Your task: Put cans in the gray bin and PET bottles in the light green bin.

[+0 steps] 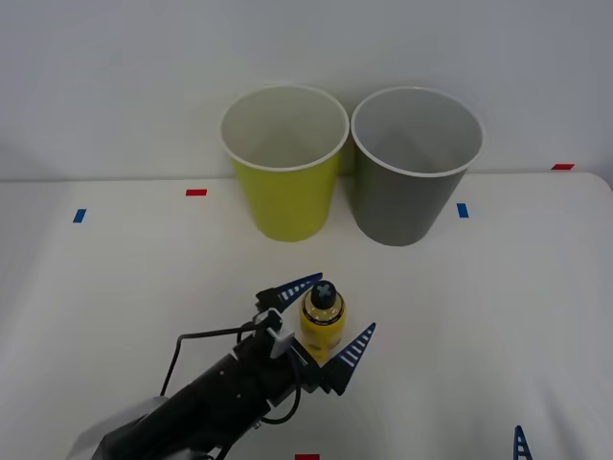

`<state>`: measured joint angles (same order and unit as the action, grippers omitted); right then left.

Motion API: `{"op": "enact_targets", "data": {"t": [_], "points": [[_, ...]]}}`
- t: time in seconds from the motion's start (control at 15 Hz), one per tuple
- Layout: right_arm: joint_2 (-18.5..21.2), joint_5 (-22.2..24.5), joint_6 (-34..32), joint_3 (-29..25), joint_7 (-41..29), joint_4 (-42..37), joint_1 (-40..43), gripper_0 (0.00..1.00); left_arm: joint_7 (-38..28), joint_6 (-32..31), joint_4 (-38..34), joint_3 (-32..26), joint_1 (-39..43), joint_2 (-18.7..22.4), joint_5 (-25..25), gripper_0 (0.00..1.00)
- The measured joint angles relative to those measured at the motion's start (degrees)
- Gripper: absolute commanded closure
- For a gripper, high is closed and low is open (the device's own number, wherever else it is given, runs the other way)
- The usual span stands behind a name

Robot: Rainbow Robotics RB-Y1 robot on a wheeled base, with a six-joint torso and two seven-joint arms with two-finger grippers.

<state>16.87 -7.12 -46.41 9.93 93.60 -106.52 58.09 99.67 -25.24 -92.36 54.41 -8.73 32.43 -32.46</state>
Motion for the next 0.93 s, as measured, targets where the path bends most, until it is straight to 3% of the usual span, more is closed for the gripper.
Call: {"op": "enact_targets", "data": {"t": [0.07, 0.13, 0.2, 0.93], "points": [[0.0, 0.0, 0.0, 0.0, 0.0, 0.0, 0.0, 0.00, 0.0, 0.1, 0.5, 0.0, -0.3, -0.2, 0.0, 0.00], [0.0, 0.0, 0.0, 0.0, 0.0, 0.0, 0.0, 0.00, 0.0, 0.2, 0.7, 0.0, -0.5, -0.4, 0.0, 0.33], [0.0, 0.0, 0.0, 0.0, 0.0, 0.0, 0.0, 0.00, -0.1, 0.2, 0.8, 0.0, -0.6, -0.4, -0.1, 0.98], [0.0, 0.0, 0.0, 0.0, 0.0, 0.0, 0.0, 0.00, 0.4, 0.3, 0.7, -0.3, -0.7, -0.1, 1.2, 1.00]]}}
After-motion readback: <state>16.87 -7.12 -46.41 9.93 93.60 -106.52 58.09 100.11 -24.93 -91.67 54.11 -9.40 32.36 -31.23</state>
